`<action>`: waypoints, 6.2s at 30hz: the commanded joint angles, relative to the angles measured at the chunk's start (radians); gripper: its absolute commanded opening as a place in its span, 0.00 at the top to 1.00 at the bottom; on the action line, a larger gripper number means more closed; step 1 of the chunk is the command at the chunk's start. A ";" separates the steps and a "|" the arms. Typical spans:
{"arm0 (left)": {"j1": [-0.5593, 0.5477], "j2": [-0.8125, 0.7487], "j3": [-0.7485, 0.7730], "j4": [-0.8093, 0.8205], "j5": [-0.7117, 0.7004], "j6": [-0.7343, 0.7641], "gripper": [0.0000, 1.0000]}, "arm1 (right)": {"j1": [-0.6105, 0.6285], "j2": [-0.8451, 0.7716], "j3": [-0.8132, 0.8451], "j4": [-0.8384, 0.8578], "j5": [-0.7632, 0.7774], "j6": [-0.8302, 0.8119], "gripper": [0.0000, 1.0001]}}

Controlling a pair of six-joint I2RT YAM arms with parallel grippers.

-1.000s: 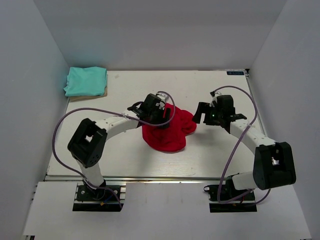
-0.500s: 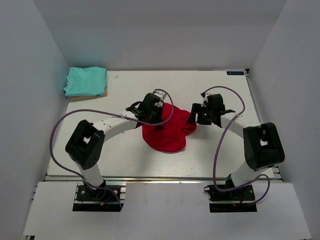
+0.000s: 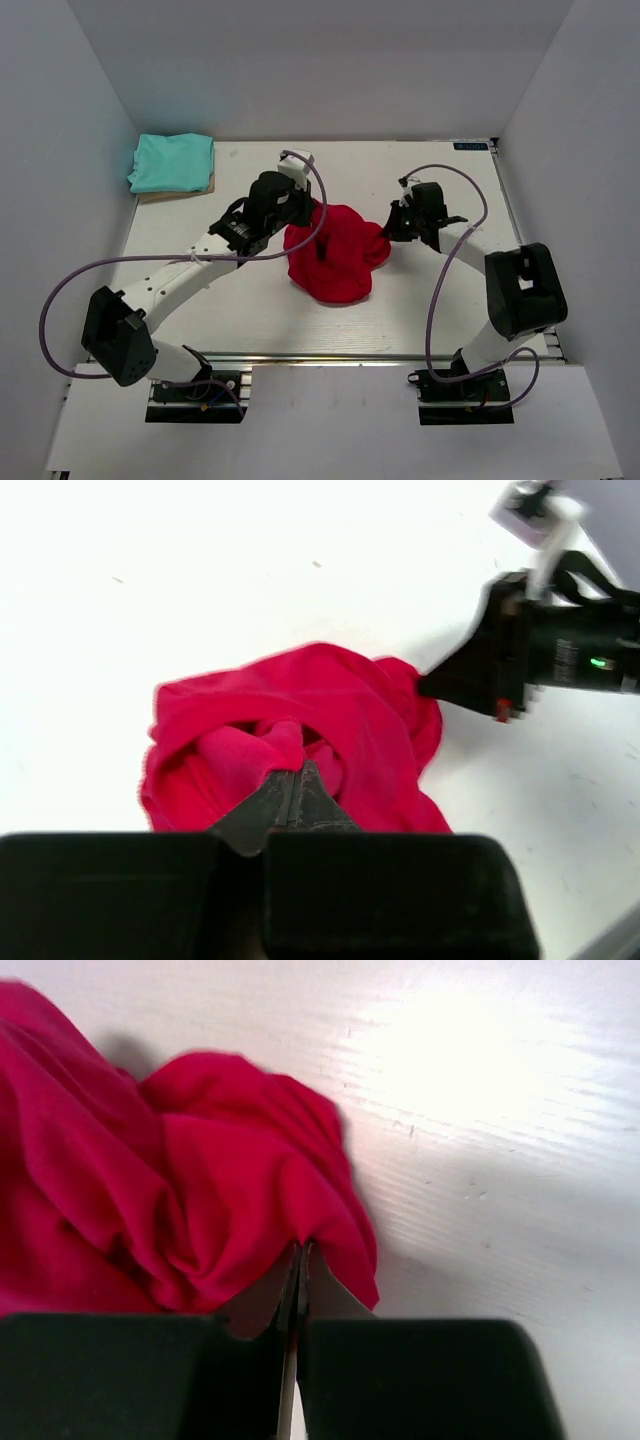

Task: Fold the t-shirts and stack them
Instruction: Flatten out the tshirt

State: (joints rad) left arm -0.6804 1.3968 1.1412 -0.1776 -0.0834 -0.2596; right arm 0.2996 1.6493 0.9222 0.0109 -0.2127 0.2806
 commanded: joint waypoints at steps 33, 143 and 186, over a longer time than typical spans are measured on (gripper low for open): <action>0.008 -0.393 0.230 0.202 -0.737 0.482 1.00 | -0.005 -0.681 0.701 -0.066 0.651 -0.428 1.00; -0.010 0.297 0.331 -0.143 -0.391 0.057 1.00 | -0.060 0.015 0.010 -0.203 0.260 0.054 0.44; 0.237 -0.470 0.388 -0.020 -0.623 0.447 1.00 | -0.197 -0.821 0.546 -0.261 0.501 -0.328 1.00</action>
State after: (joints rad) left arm -0.4606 1.0027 1.5349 -0.1940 -0.7265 0.1677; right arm 0.1307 0.8791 1.4185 -0.2489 0.3035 0.0116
